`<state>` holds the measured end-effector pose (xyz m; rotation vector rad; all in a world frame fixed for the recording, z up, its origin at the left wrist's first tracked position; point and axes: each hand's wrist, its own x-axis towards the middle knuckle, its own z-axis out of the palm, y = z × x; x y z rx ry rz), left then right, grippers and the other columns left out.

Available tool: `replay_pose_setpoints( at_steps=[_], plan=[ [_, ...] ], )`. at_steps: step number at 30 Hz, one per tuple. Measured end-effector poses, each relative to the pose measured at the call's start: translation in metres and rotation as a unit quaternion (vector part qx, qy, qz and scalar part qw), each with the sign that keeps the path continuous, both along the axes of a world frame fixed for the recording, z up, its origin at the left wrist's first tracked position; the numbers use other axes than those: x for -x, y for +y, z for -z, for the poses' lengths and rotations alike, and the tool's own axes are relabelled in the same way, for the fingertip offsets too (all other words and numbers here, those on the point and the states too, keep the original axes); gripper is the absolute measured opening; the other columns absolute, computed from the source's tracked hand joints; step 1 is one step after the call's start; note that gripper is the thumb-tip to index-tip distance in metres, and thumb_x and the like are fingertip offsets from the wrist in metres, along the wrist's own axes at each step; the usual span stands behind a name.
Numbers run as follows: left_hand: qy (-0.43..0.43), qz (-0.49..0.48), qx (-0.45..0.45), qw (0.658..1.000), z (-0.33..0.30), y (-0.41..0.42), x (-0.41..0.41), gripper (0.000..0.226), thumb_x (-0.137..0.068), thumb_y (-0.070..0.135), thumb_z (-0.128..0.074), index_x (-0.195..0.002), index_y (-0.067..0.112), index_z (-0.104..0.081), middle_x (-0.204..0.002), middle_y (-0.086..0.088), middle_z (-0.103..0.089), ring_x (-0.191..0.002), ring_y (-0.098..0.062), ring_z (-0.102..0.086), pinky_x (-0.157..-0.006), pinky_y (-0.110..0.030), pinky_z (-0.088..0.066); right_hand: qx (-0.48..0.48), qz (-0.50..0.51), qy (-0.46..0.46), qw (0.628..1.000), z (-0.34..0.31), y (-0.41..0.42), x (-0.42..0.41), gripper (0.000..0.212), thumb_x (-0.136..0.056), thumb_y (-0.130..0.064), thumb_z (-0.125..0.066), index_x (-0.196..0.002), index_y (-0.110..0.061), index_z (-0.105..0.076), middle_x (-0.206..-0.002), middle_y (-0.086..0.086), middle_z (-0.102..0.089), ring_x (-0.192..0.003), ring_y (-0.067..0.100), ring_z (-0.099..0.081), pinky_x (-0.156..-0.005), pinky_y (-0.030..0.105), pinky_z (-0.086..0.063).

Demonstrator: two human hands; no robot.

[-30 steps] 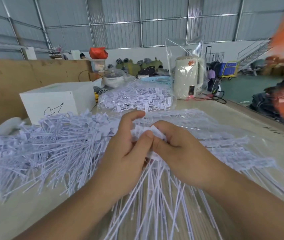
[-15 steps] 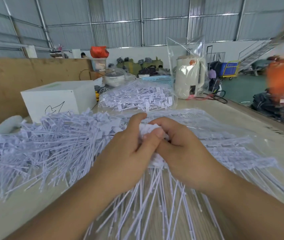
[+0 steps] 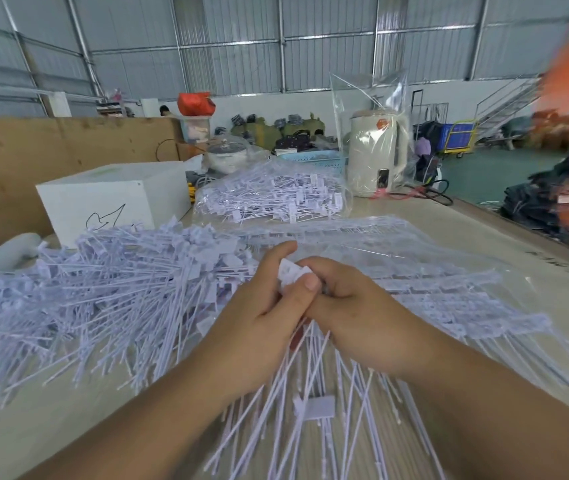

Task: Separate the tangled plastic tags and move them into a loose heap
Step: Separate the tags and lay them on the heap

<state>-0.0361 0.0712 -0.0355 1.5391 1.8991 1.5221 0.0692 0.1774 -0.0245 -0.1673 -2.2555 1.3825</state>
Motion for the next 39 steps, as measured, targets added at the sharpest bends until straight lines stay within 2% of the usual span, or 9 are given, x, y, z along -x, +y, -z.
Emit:
replay_pose_setpoints(
  at_steps=[6, 9, 15, 19, 23, 25, 27, 33, 39],
  plan=[
    [-0.024, 0.045, -0.01, 0.999, 0.002, -0.001, 0.004, 0.066, -0.063, 0.093, -0.042, -0.126, 0.078, -0.029, -0.111, -0.001, -0.067, -0.104, -0.012, -0.064, -0.1, -0.046, -0.044, 0.041, -0.054, 0.005, 0.998, -0.009, 0.01, -0.011, 0.016, -0.098, -0.009, -0.056, -0.091, 0.005, -0.055, -0.058, -0.008, -0.058, -0.048, -0.003, -0.051, -0.046, 0.007, -0.036],
    [-0.043, 0.069, -0.033, 0.996, 0.001, -0.001, 0.003, 0.057, -0.071, 0.085, -0.046, -0.125, 0.077, -0.032, -0.119, 0.014, -0.064, -0.12, -0.008, -0.058, -0.103, -0.043, -0.044, 0.085, -0.049, 0.021, 0.995, -0.014, 0.01, -0.012, 0.013, -0.096, -0.011, -0.059, -0.089, -0.001, -0.057, -0.056, -0.006, -0.056, -0.045, 0.003, -0.051, -0.041, 0.01, -0.035],
    [0.046, 0.035, 0.02, 0.998, -0.005, -0.009, 0.004, 0.059, -0.074, 0.081, -0.029, -0.13, 0.078, -0.011, -0.09, 0.026, -0.059, -0.087, 0.022, -0.053, -0.078, -0.007, -0.034, 0.048, -0.048, -0.045, 0.997, -0.014, 0.011, -0.014, 0.029, -0.092, -0.029, -0.065, -0.096, -0.001, -0.06, -0.069, 0.029, -0.048, -0.044, 0.01, -0.037, -0.04, 0.019, -0.03],
    [0.114, 0.037, 0.033, 0.992, -0.002, -0.015, -0.003, 0.065, -0.075, 0.086, -0.024, -0.133, 0.076, 0.002, -0.054, 0.018, -0.047, -0.054, 0.009, -0.052, -0.062, -0.002, -0.036, 0.053, -0.053, -0.065, 0.995, -0.018, 0.012, -0.017, 0.015, -0.08, -0.03, -0.065, -0.077, -0.016, -0.063, -0.067, 0.023, -0.045, -0.046, 0.011, -0.038, -0.042, 0.02, -0.028],
    [-0.117, 0.092, 0.003, 0.989, -0.003, 0.009, 0.007, 0.097, -0.068, 0.068, -0.063, -0.151, 0.045, -0.021, -0.086, 0.01, -0.06, -0.079, -0.006, -0.057, -0.096, -0.033, -0.047, 0.062, -0.037, -0.06, 0.996, -0.024, 0.017, -0.023, 0.013, -0.077, -0.033, -0.068, -0.069, -0.024, -0.062, -0.061, 0.0, -0.051, -0.044, 0.006, -0.043, -0.041, 0.018, -0.029],
    [-0.181, 0.106, 0.003, 0.978, -0.004, 0.011, 0.009, 0.055, -0.08, 0.043, -0.062, -0.132, 0.049, -0.044, -0.078, -0.001, -0.071, -0.057, -0.013, -0.059, -0.058, -0.031, -0.055, 0.076, -0.011, -0.045, 0.996, -0.028, 0.022, -0.025, 0.011, -0.074, -0.033, -0.07, -0.069, -0.024, -0.065, -0.061, 0.003, -0.048, -0.043, 0.009, -0.04, -0.041, 0.018, -0.027],
    [-0.108, 0.054, 0.047, 0.992, -0.01, 0.007, 0.016, 0.035, -0.086, 0.016, -0.054, -0.111, 0.04, -0.062, -0.077, 0.002, -0.074, -0.05, -0.015, -0.058, -0.042, -0.024, -0.042, 0.079, 0.012, -0.031, 0.996, -0.029, 0.026, -0.026, 0.012, -0.072, -0.032, -0.07, -0.063, -0.025, -0.064, -0.061, 0.006, -0.043, -0.042, 0.011, -0.038, -0.041, 0.018, -0.025],
    [0.19, 0.21, 0.258, 0.924, -0.006, -0.006, 0.021, 0.03, -0.086, 0.026, -0.073, -0.113, 0.038, -0.066, -0.113, 0.022, -0.064, -0.106, 0.004, -0.059, -0.098, -0.029, -0.046, 0.074, 0.015, -0.043, 0.996, -0.027, 0.026, -0.026, 0.019, -0.074, -0.032, -0.071, -0.071, -0.018, -0.059, -0.063, 0.01, -0.034, -0.047, 0.017, -0.028, -0.046, 0.028, -0.019],
    [0.286, 0.207, 0.255, 0.9, 0.008, 0.0, 0.035, 0.037, -0.073, 0.046, -0.078, -0.104, 0.059, -0.06, -0.113, 0.031, -0.053, -0.118, 0.003, -0.046, -0.103, -0.03, -0.041, 0.074, 0.029, -0.057, 0.995, -0.026, 0.025, -0.027, 0.038, -0.083, -0.025, -0.075, -0.086, 0.005, -0.052, -0.063, 0.01, -0.033, -0.047, 0.018, -0.027, -0.048, 0.031, -0.018]
  ],
)
